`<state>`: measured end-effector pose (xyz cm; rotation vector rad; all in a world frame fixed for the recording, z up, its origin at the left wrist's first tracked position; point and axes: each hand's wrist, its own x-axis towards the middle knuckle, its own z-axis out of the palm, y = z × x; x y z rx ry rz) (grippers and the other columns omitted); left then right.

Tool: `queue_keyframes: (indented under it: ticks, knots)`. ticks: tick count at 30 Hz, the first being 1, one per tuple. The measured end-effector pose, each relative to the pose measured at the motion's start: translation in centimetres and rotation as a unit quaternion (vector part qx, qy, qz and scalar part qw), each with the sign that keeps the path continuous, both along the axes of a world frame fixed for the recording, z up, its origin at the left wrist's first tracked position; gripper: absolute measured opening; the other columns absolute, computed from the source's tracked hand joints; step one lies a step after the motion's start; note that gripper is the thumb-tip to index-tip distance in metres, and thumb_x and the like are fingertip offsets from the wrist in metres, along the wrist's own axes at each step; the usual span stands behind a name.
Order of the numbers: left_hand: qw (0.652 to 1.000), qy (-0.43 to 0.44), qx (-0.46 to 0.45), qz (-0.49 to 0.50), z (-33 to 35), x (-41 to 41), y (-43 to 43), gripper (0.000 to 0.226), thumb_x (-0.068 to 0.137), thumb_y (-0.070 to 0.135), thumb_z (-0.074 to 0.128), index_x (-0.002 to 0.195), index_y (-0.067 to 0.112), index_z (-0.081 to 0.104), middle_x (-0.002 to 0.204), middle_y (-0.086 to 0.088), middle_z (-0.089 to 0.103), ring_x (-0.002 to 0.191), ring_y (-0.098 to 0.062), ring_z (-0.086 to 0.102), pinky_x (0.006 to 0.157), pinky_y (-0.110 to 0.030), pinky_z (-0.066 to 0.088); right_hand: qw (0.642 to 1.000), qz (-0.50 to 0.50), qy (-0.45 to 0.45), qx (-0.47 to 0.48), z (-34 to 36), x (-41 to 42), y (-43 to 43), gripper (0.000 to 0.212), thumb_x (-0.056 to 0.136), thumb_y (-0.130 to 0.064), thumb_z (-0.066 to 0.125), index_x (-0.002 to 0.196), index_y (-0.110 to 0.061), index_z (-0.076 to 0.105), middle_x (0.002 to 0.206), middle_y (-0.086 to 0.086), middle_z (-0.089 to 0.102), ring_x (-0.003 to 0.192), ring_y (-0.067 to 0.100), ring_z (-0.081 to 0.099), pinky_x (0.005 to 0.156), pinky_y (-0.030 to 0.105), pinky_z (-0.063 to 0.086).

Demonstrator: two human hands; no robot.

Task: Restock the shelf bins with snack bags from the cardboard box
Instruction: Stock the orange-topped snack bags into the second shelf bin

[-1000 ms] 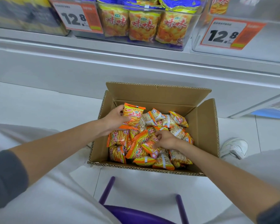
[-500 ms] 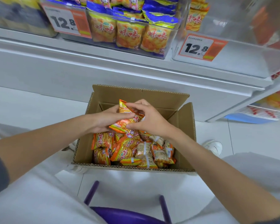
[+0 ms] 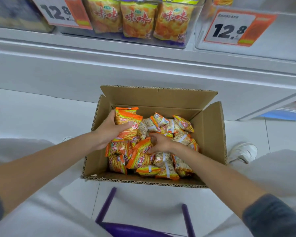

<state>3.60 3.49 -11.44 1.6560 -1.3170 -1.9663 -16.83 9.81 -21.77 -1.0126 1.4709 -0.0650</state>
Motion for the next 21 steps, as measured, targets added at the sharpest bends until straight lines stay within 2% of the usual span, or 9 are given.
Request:
queue_keyframes:
  ticks: [1,3,4,5,8,10,16,19,21]
  knots:
    - [1.0,0.0,-0.003,0.004,0.0,0.1,0.0,0.069,0.085,0.024,0.072,0.141,0.027,0.032,0.126,0.0,0.06,0.109,-0.018,0.063,0.082,-0.033,0.055,1.0,0.013,0.02,-0.016,-0.6,0.3,-0.1,0.075,0.08,-0.009,0.078,0.145,-0.008,0.04,0.141,0.011,0.049,0.127,0.026,0.049,0.096,0.037,0.047]
    - [1.0,-0.003,-0.006,0.009,-0.1,0.3,-0.1,0.069,0.085,0.024,0.072,0.142,0.027,0.032,0.125,0.0,0.06,0.11,-0.018,0.063,0.082,-0.033,0.055,0.997,0.037,0.052,-0.053,-1.3,0.6,-0.1,0.029,0.081,-0.011,0.077,0.108,-0.014,0.067,0.103,-0.003,0.057,0.096,0.015,0.055,0.082,0.031,0.043]
    - [1.0,-0.005,-0.009,0.009,-0.2,0.4,-0.2,0.069,0.085,0.025,0.072,0.142,0.027,0.033,0.125,0.0,0.06,0.11,-0.019,0.062,0.083,-0.033,0.055,0.996,0.039,0.046,-0.066,-1.1,0.5,0.1,0.016,0.082,-0.013,0.076,0.089,-0.023,0.066,0.089,-0.01,0.052,0.087,0.012,0.05,0.08,0.03,0.039]
    - [1.0,-0.007,-0.015,0.008,-0.2,0.5,-0.2,0.069,0.084,0.025,0.072,0.142,0.027,0.033,0.126,0.0,0.06,0.111,-0.019,0.062,0.084,-0.033,0.054,0.997,0.029,0.029,-0.07,-0.8,0.3,0.1,0.018,0.084,-0.014,0.075,0.081,-0.027,0.062,0.084,-0.011,0.051,0.085,0.013,0.05,0.078,0.031,0.04]
    - [0.999,-0.006,-0.04,0.008,0.0,0.4,-0.3,0.068,0.085,0.024,0.072,0.141,0.025,0.034,0.125,0.001,0.059,0.112,-0.017,0.06,0.086,-0.032,0.053,0.996,-0.032,-0.009,-0.082,1.5,-1.2,-0.3,0.004,0.087,-0.017,0.071,0.088,-0.013,0.069,0.094,0.02,0.066,0.082,0.031,0.059,0.077,0.044,0.048]
    - [0.998,-0.003,-0.065,0.007,0.4,0.2,-0.3,0.068,0.084,0.023,0.072,0.141,0.023,0.034,0.123,0.001,0.06,0.11,-0.015,0.061,0.084,-0.029,0.053,0.993,-0.071,-0.006,-0.099,4.0,-2.6,-0.9,0.019,0.089,-0.022,0.069,0.092,-0.003,0.067,0.097,0.03,0.062,0.081,0.034,0.06,0.077,0.046,0.05]
    - [0.992,0.013,-0.125,0.007,2.9,-1.7,-0.5,0.067,0.086,0.028,0.071,0.141,0.023,0.033,0.125,0.003,0.058,0.116,-0.017,0.059,0.095,-0.036,0.051,0.962,-0.195,-0.144,-0.124,13.8,-5.9,-1.2,0.016,0.097,-0.016,0.057,0.104,-0.004,0.065,0.106,0.004,0.071,0.099,0.011,0.068,0.088,0.037,0.057]
    - [0.988,0.041,-0.146,0.005,6.0,-4.4,0.0,0.058,0.092,0.038,0.061,0.139,0.03,0.029,0.123,0.017,0.05,0.119,-0.008,0.049,0.101,-0.032,0.04,0.944,-0.218,-0.2,-0.146,18.3,-6.1,-0.9,0.023,0.098,-0.017,0.054,0.113,-0.003,0.063,0.114,0.006,0.07,0.108,0.015,0.065,0.089,0.04,0.056]
    - [0.987,0.063,-0.146,0.018,8.6,-6.4,0.4,0.053,0.094,0.051,0.05,0.137,0.033,0.026,0.121,0.016,0.048,0.116,-0.009,0.05,0.1,-0.03,0.039,0.937,-0.227,-0.2,-0.177,20.9,-6.1,-0.8,0.02,0.098,-0.017,0.053,0.111,-0.006,0.064,0.107,0.007,0.071,0.103,0.019,0.066,0.089,0.041,0.056]
